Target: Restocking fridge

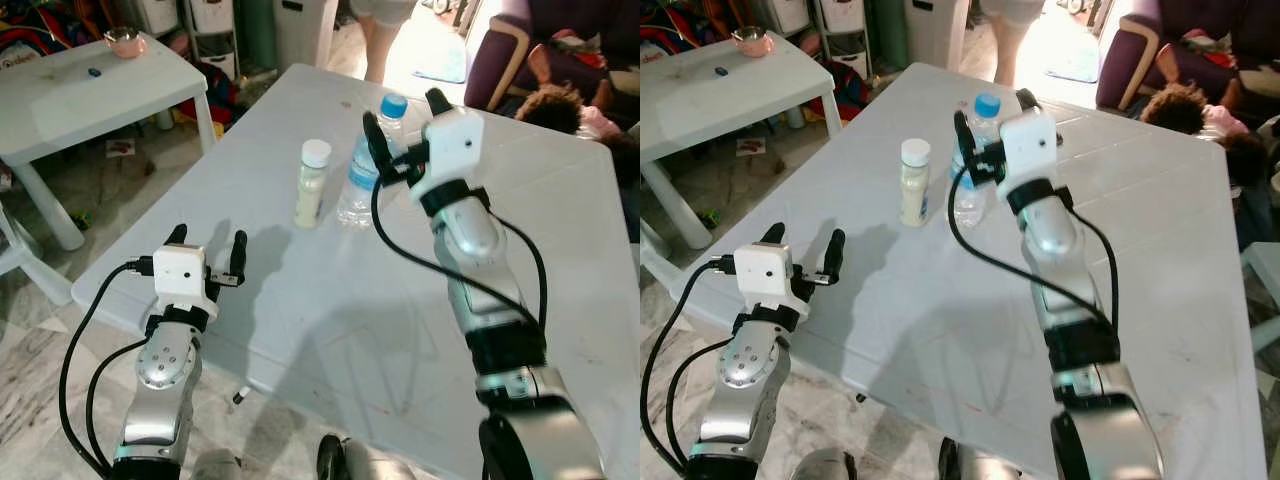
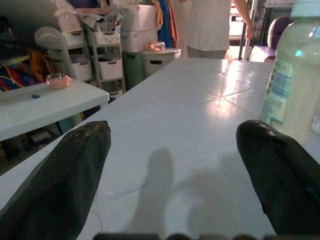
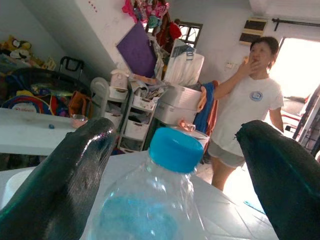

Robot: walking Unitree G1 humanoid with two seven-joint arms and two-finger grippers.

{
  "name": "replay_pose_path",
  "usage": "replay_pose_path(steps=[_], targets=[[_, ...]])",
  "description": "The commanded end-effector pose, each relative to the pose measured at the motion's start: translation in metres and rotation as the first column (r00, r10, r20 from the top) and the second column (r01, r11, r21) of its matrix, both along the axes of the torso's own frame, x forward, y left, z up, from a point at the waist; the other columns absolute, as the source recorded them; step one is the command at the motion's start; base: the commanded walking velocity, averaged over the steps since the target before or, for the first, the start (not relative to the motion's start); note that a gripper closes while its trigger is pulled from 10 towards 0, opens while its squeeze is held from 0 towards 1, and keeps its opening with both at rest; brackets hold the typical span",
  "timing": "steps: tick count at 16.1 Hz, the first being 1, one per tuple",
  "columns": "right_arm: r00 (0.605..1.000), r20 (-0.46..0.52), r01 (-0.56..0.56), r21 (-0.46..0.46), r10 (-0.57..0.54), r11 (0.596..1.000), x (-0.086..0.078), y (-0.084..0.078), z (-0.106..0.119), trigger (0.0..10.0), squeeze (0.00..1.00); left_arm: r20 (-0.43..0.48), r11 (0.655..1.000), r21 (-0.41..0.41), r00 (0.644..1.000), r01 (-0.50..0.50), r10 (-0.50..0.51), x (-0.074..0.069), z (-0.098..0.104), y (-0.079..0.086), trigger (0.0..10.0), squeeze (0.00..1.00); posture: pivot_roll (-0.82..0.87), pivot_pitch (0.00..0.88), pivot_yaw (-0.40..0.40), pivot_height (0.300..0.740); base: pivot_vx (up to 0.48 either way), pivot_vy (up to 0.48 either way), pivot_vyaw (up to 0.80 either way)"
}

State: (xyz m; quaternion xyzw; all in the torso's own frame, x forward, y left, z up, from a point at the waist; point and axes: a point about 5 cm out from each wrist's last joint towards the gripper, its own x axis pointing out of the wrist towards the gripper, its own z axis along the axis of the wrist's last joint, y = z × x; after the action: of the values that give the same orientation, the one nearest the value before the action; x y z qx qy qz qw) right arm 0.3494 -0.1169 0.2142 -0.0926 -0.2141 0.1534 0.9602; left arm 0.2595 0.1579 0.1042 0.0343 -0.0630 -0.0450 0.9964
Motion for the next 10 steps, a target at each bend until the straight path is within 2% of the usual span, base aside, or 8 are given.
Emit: replay_pose_path(steps=[1, 4, 5, 7, 10], targets=[[1.0, 0.003, 0.019, 0.011, -0.019, 1.0, 0.005, -0.005, 0.004, 10.0, 0.0, 0.003, 1.0, 0.008, 1.0, 0.005, -0.005, -0.001, 0.003, -0.001, 10.0, 0.0, 0.03, 0.089, -0.068, 0.74, 0.0, 0.0, 0.0], [1.0, -0.022, 0.014, 0.021, -0.013, 1.0, 0.015, -0.004, 0.009, 10.0, 0.0, 0.0, 1.0, 0.008, 1.0, 0.009, -0.009, -0.002, 0.003, -0.001, 10.0, 0.0, 0.03, 0.089, -0.069, 0.74, 0.0, 0.0, 0.0], [0.999, -0.034, 0.01, 0.031, -0.009, 0.999, 0.017, -0.004, 0.009, 8.3, 0.0, -0.002, 1.0, 0.008, 1.0, 0.011, -0.011, -0.002, 0.003, -0.002, 10.0, 0.0, 0.03, 0.088, -0.068, 0.74, 0.0, 0.0, 0.0], [0.999, -0.046, 0.005, 0.041, -0.003, 0.999, 0.022, -0.004, 0.012, 0.0, 0.0, -0.005, 1.0, 0.009, 1.0, 0.015, -0.015, -0.002, 0.003, -0.002, 10.0, 0.0, 0.04, 0.087, -0.068, 0.74, 0.0, 0.0, 0.0], [0.995, -0.097, 0.017, 0.067, -0.01, 0.998, 0.025, -0.002, 0.009, 0.0, 0.0, -0.009, 1.0, 0.011, 1.0, 0.021, -0.021, -0.001, 0.002, -0.003, 10.0, 0.0, 0.04, 0.082, -0.068, 0.74, 0.0, 0.0, 0.0]])
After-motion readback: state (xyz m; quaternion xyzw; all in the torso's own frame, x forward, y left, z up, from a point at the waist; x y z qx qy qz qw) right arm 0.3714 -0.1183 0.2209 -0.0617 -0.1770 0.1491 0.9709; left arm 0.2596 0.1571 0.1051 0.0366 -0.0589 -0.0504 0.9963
